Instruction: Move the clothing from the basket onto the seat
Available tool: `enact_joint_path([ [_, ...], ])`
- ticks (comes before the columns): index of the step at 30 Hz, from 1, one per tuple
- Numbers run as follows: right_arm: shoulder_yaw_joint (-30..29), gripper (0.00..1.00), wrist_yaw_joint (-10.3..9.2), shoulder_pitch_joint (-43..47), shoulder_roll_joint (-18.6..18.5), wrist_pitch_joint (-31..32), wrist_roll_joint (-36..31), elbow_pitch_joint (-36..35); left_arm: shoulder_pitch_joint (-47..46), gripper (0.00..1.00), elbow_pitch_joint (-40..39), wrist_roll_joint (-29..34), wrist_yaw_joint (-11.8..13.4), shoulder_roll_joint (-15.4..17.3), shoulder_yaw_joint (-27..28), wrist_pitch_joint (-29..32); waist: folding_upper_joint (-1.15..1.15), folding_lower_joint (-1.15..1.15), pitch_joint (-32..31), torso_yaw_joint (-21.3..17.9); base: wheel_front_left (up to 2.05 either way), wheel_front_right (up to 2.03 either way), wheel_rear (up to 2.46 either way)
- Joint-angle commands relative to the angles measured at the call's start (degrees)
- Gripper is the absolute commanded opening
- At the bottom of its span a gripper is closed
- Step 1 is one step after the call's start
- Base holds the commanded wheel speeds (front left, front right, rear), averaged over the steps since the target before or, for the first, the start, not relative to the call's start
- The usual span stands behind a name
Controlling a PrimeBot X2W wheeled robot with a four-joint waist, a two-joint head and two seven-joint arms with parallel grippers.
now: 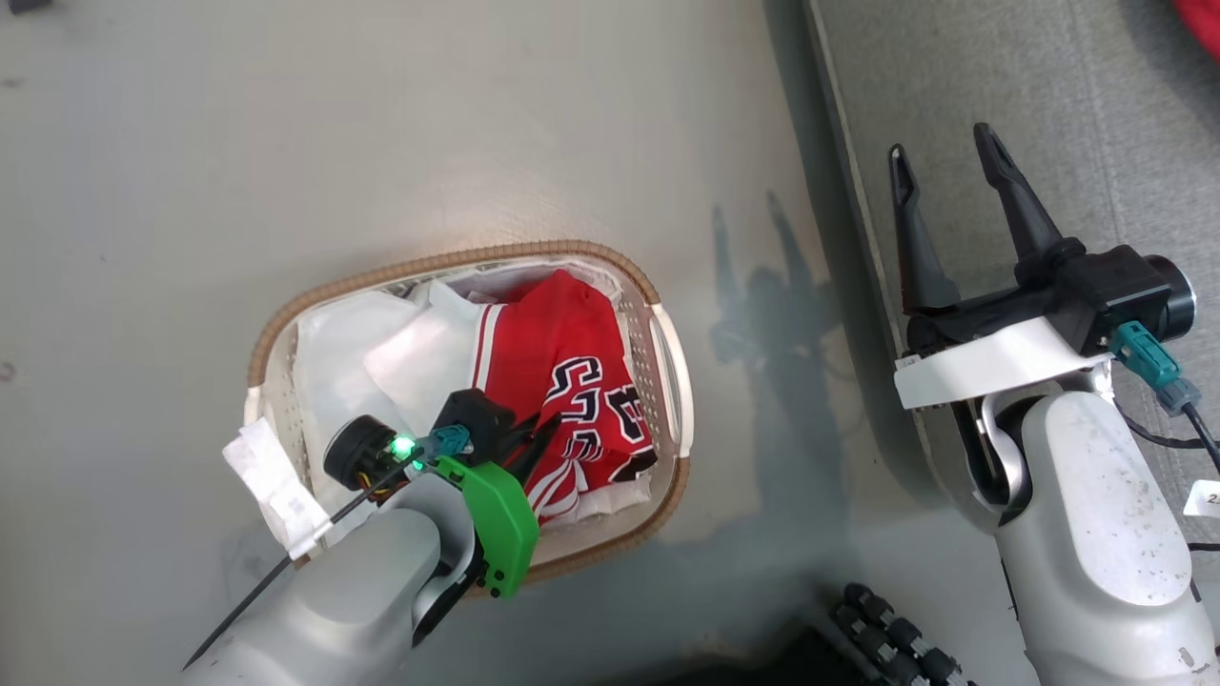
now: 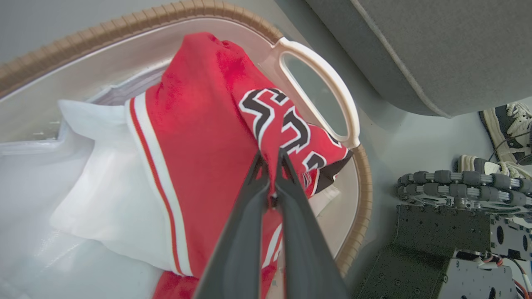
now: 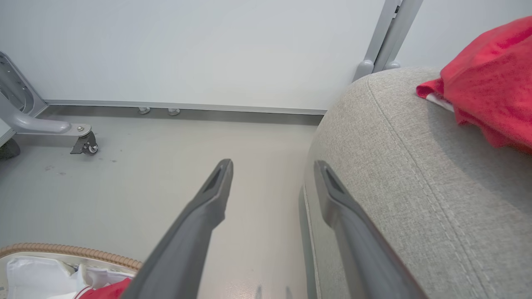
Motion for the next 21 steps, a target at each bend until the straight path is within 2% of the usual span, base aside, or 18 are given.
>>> enact_joint_path([
  [1, 0.1, 1.00, -0.08, 0.0, -0.2, -0.3, -0.3, 0.5, 1.0, 0.00, -0.5, -0.6, 0.1, 0.7, 0.6, -0.2, 0.00, 0.00, -5.3, 1.2, 0.00, 0.00, 0.00],
  [7, 0.3, 1.00, -0.08, 0.6, -0.2, -0.3, -0.4, 2.3, 4.4, 0.00, -3.5, 1.7, 0.1, 0.9, 6.6, -0.2, 0.00, 0.00, -11.2, 3.1, 0.00, 0.00, 0.00],
  [21, 0.2, 1.00, -0.08, 5.6, -0.2, -0.3, -0.1, 6.4, 16.3, 0.00, -13.8, 12.6, 0.1, -0.2, 23.5, -0.1, 0.00, 0.00, -24.0, 7.5, 0.00, 0.00, 0.00],
])
